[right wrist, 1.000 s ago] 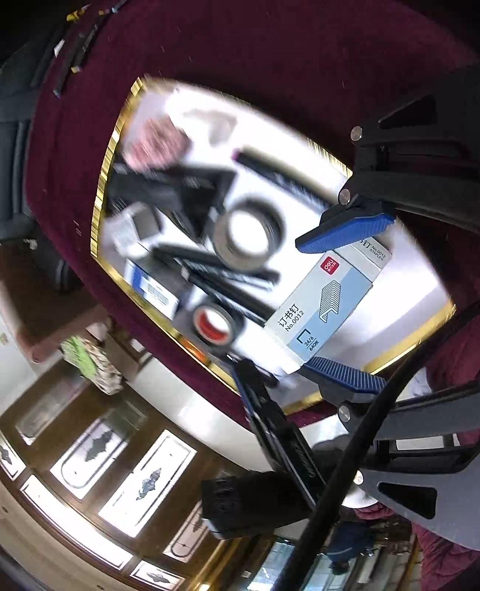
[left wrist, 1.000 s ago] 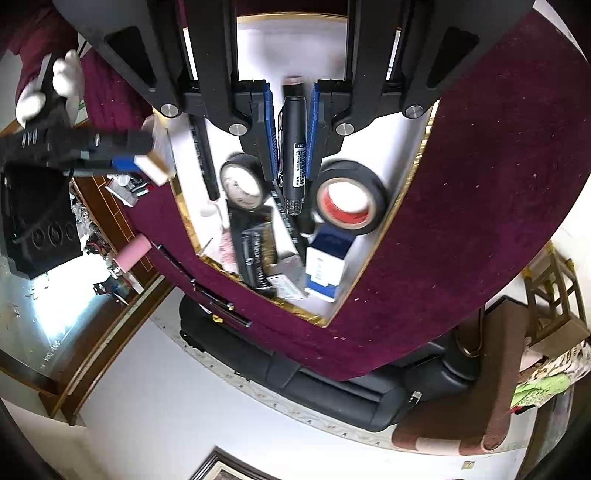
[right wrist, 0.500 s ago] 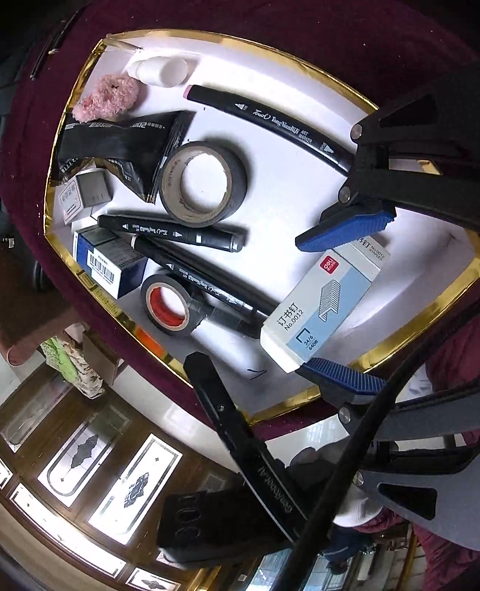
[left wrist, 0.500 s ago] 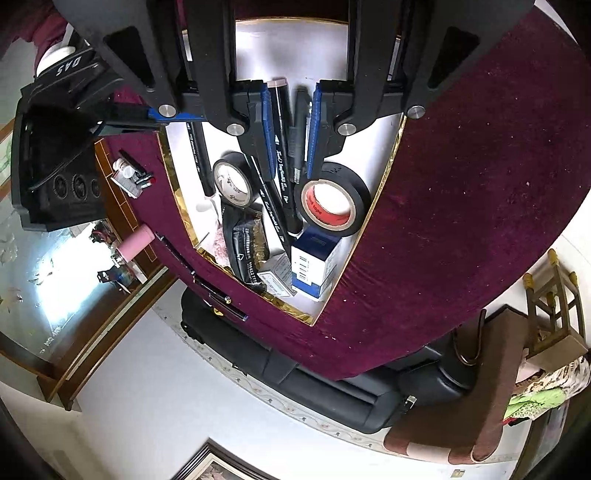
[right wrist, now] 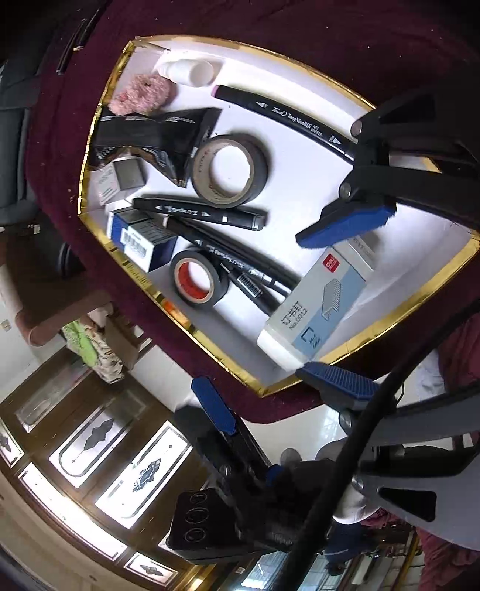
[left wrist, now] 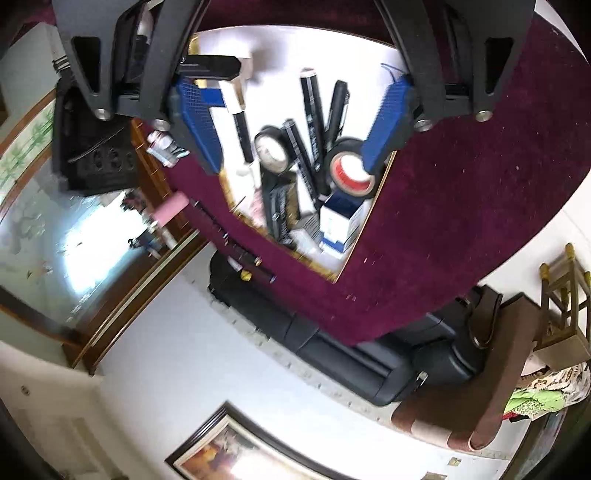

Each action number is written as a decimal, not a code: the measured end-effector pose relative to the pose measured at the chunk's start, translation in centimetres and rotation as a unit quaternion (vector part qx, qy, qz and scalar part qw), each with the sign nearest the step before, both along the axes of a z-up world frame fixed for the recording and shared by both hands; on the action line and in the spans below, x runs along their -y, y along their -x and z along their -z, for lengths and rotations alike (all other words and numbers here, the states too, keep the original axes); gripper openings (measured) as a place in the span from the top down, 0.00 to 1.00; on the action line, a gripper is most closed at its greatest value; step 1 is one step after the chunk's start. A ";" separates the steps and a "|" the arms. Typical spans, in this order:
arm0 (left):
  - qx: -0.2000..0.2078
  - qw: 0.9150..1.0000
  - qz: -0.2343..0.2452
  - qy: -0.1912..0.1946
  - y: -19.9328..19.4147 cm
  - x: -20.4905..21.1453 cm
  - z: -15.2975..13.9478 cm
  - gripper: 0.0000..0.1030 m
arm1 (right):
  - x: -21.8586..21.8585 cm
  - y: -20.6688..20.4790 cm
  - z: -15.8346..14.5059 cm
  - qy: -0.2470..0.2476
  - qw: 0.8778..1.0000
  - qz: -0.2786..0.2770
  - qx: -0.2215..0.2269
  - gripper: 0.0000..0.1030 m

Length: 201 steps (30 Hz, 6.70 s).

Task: Organize objects
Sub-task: 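Lower the marker and white staple box into the tray and open both grippers, then move the right gripper to the white bottles and grasp a white pill bottle, then grasp a black marker with the left gripper while the right holds the bottle, then carry the marker and pill bottle over the tray and open both grippers, then move both grippers back to the loose items on the table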

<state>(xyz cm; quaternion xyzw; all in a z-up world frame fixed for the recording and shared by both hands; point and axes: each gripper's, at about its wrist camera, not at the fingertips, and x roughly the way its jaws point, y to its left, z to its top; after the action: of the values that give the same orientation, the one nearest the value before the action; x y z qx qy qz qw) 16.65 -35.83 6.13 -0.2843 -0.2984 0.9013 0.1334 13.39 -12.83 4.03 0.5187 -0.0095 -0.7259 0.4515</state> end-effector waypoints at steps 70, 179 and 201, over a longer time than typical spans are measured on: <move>0.053 0.968 0.238 0.066 8.9 -28.8 0.0 0.02 | -27.9 11.1 2.4 -0.125 0.944 0.300 -0.055 0.67; 0.096 0.979 0.118 0.139 6.9 -8.4 3.4 0.82 | 0.4 0.8 2.1 -0.130 0.988 0.059 -0.064 0.66; 0.027 0.953 0.069 0.292 4.6 -13.7 -1.7 0.34 | -6.0 0.7 -0.3 -0.045 0.988 0.137 -0.060 0.60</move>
<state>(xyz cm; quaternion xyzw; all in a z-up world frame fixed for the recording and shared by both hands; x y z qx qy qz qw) 12.10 -22.13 7.82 -0.3548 -0.0051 0.9297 0.0988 12.65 -6.86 4.31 0.4876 -0.0204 -0.8108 0.3232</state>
